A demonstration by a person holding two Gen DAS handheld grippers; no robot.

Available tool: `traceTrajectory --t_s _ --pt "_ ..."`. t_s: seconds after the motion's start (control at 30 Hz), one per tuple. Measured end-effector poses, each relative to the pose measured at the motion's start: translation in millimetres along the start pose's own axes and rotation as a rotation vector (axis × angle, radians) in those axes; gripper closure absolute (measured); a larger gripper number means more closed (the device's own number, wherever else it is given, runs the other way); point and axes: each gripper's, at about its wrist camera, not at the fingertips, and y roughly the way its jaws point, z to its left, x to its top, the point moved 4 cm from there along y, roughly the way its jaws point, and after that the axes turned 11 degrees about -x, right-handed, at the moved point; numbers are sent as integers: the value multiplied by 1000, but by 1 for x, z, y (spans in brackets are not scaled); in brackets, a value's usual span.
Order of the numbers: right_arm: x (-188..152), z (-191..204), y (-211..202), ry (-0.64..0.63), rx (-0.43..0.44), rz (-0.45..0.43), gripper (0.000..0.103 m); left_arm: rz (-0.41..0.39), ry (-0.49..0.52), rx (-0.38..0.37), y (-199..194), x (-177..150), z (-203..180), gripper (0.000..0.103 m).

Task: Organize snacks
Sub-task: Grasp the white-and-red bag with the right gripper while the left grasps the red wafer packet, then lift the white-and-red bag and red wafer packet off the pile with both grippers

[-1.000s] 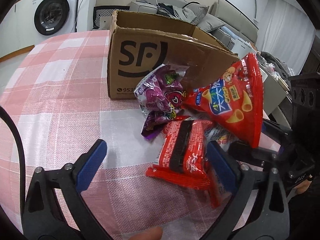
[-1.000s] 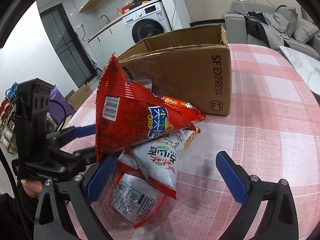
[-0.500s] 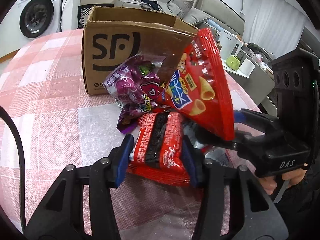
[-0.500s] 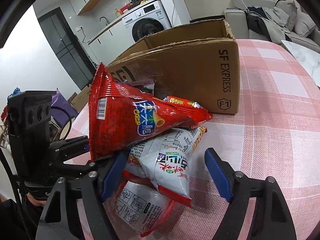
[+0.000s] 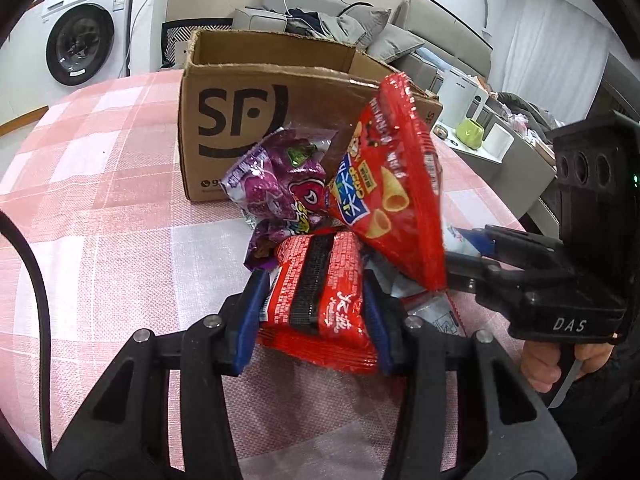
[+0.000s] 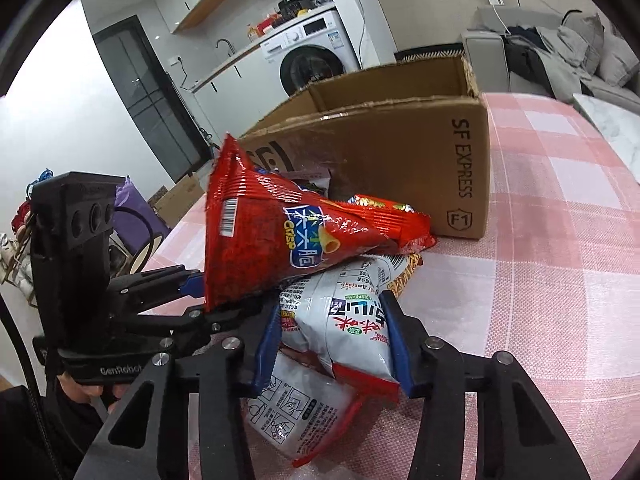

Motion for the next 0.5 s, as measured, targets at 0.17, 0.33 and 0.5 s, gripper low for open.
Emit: traceTrajectory --t_s 0.17,0.33,0.5 --pt "2 0 -6 -8 -8 -25 56 -25 3 3 -12 4 0 61" --pt "6 -1 -16 -12 -11 -60 57 -49 14 16 -24 10 -3 61" --pt "7 -4 -26 -28 -34 -71 61 -65 17 13 -38 9 -1 61"
